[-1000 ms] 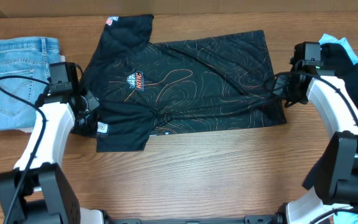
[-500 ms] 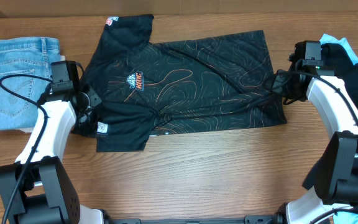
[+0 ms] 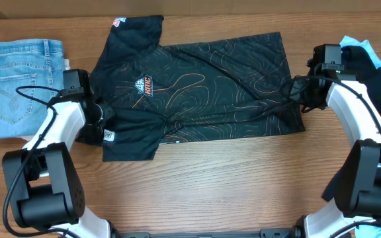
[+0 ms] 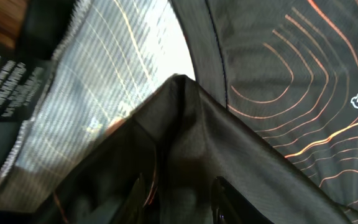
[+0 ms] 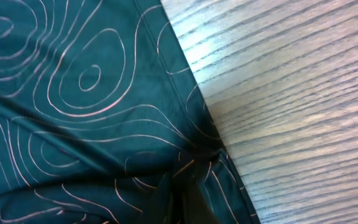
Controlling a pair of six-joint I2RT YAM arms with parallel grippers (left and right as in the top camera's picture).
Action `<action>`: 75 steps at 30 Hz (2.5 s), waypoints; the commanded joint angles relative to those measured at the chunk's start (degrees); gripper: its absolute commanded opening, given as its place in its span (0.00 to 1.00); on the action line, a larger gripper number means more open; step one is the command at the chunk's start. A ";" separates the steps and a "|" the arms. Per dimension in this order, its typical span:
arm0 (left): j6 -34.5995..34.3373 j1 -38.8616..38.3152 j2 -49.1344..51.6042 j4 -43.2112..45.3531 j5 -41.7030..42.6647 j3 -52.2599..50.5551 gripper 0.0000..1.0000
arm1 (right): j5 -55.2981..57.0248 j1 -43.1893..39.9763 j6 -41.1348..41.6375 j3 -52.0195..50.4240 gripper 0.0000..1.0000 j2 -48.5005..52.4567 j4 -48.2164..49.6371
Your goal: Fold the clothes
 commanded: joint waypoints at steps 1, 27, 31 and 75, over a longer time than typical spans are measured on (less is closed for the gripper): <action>1.31 -0.13 1.70 -0.02 1.33 -0.31 0.38 | -0.35 -0.22 -0.22 -0.22 0.04 -0.02 -0.22; 2.97 0.11 0.55 1.44 4.17 3.39 0.04 | -0.33 -0.22 -0.22 -0.22 0.04 -0.02 3.13; 2.99 0.61 -1.33 1.75 4.13 3.43 0.04 | -0.31 -0.22 -0.22 -0.22 0.04 -0.02 3.91; -3.32 3.23 -2.64 15.21 4.15 3.43 0.11 | -1.22 -0.20 -0.24 -0.28 0.38 0.07 12.28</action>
